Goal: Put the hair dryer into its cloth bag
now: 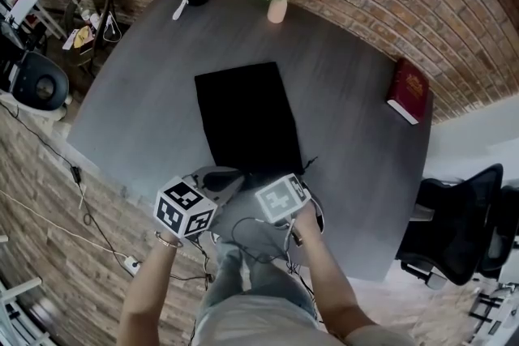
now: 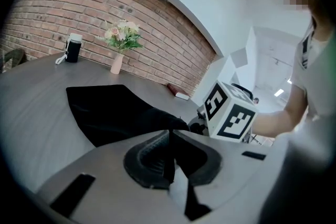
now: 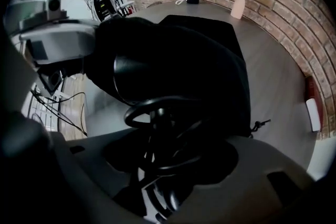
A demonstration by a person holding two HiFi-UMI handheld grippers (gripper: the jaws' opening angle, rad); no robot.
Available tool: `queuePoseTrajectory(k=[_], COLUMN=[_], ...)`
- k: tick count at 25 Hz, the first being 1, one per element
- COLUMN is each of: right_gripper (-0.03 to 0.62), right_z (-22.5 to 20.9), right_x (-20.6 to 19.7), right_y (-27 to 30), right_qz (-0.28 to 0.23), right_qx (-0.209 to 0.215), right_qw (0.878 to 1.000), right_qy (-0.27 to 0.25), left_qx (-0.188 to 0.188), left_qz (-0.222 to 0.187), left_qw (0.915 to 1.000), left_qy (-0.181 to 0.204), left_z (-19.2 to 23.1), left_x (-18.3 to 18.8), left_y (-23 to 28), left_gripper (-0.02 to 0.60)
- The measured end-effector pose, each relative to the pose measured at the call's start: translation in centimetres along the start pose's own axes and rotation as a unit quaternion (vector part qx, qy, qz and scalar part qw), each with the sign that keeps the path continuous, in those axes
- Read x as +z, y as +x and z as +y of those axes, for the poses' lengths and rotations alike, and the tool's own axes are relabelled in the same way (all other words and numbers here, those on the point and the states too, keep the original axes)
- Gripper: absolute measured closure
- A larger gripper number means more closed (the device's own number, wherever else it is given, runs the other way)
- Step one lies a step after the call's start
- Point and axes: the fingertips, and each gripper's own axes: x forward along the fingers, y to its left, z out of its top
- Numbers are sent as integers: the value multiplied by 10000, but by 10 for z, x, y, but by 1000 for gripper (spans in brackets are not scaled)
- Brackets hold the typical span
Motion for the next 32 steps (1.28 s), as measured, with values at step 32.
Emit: queuePoseTrajectory(k=[32], right_gripper=[381], right_z=[18], right_x=[-35], right_y=[-16], right_qz=[-1193], right_qx=[1425], right_qw=[9822], right_qy=[-275], left_qx=[154], left_qz=[133], left_qw=[9997], left_qy=[-104], left_z=[3], left_x=[-12], left_y=[2], left_gripper=[563])
